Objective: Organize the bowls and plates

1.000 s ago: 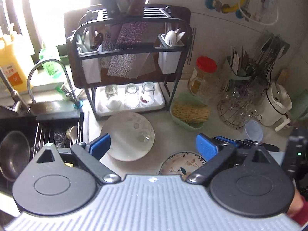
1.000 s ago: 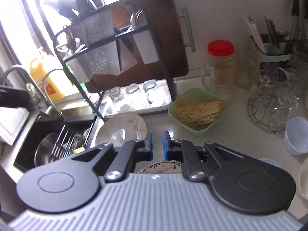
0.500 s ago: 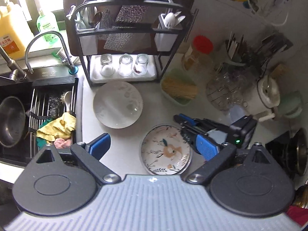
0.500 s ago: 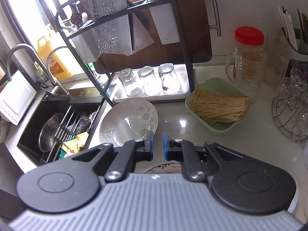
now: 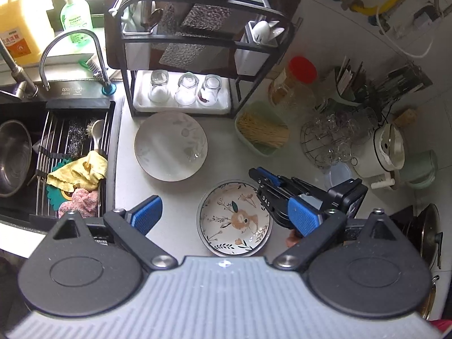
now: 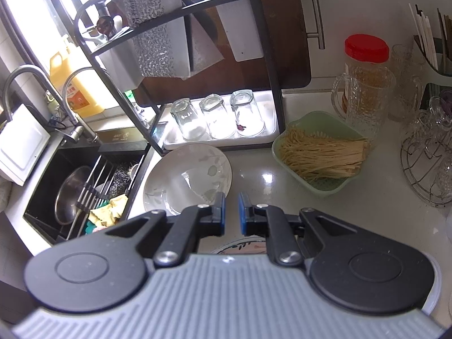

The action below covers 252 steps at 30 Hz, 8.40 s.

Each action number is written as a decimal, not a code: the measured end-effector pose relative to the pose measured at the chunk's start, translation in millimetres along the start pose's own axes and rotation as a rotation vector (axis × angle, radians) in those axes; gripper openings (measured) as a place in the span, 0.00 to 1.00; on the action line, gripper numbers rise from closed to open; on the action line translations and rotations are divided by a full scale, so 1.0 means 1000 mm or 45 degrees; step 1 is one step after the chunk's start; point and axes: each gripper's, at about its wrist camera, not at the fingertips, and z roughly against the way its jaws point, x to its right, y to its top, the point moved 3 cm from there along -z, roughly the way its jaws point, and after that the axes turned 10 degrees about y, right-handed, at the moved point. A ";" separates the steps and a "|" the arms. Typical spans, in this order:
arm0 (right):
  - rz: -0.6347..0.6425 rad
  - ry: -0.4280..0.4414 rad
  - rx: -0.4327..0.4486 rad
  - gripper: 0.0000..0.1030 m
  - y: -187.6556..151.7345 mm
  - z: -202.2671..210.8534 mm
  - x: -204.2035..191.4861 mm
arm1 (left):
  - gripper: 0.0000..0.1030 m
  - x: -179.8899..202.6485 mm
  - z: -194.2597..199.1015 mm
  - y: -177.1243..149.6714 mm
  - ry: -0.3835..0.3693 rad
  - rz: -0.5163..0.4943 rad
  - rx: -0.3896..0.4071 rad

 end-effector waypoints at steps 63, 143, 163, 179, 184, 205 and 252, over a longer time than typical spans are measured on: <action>-0.470 -0.148 -0.107 0.40 -0.001 -0.163 0.030 | 0.95 -0.157 -0.357 0.096 -0.079 -0.040 -0.100; -0.785 0.182 0.096 0.20 -0.126 0.025 0.102 | 0.42 -0.032 -0.305 -0.057 -0.451 -0.002 -0.238; -0.693 0.214 -0.008 0.20 -0.142 0.006 0.124 | 0.43 -0.006 -0.319 -0.075 -0.225 0.047 -0.247; -0.758 0.230 0.034 0.20 -0.150 -0.009 0.131 | 0.49 0.003 -0.322 -0.074 -0.102 0.112 -0.291; -0.756 0.225 0.062 0.20 -0.142 -0.018 0.133 | 0.50 -0.002 -0.324 -0.074 -0.104 0.245 -0.370; -0.586 0.106 0.059 0.21 -0.123 -0.012 0.128 | 0.50 -0.008 -0.314 -0.072 -0.008 0.370 -0.390; -0.226 -0.142 0.294 0.20 -0.095 0.086 0.052 | 0.50 0.039 -0.187 -0.084 0.008 -0.039 0.203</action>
